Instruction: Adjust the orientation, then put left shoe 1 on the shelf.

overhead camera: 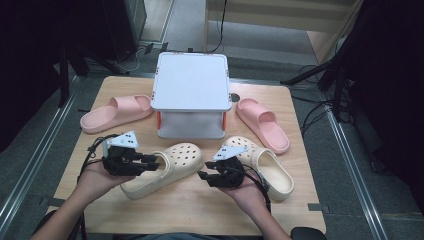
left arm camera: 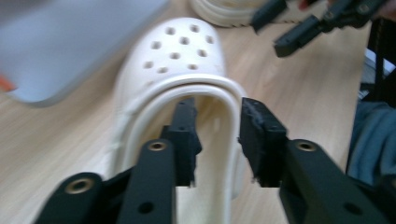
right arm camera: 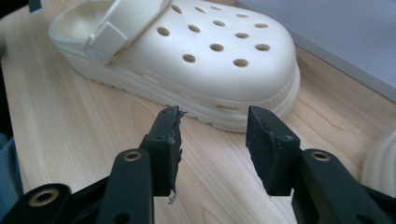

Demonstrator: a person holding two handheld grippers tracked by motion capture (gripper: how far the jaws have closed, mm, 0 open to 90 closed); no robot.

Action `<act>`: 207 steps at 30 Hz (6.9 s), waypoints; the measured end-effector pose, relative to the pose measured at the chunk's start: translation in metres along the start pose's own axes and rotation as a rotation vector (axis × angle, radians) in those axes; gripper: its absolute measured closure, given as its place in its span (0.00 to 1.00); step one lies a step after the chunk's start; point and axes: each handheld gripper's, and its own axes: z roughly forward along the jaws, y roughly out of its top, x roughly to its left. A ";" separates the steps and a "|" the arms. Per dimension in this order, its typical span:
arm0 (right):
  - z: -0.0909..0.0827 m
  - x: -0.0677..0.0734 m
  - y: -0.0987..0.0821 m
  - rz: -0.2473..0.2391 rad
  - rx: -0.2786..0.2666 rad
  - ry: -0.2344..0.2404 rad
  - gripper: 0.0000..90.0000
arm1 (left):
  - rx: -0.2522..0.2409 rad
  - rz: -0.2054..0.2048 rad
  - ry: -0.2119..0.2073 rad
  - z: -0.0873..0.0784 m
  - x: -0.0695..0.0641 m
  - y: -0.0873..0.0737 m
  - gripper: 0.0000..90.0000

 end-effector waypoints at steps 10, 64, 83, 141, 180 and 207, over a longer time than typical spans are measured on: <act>0.019 0.012 0.006 0.015 -0.011 0.002 0.98 | 0.043 -0.067 0.119 0.001 0.040 -0.012 0.96; 0.061 -0.010 0.031 0.054 0.079 -0.008 0.95 | 0.076 -0.152 0.002 0.015 -0.008 -0.045 0.96; 0.038 -0.021 0.043 0.121 -0.027 -0.008 0.74 | 0.036 -0.216 -0.014 0.006 0.004 -0.029 0.77; 0.054 0.032 0.022 0.181 0.063 -0.054 0.52 | -0.052 -0.117 0.086 -0.003 0.090 0.121 0.90; 0.047 -0.035 0.091 0.254 0.017 -0.226 0.86 | -0.069 -0.121 0.053 -0.001 0.095 0.120 0.91; 0.064 -0.049 0.092 0.274 -0.038 -0.246 0.72 | -0.073 -0.110 0.052 -0.001 0.095 0.119 0.91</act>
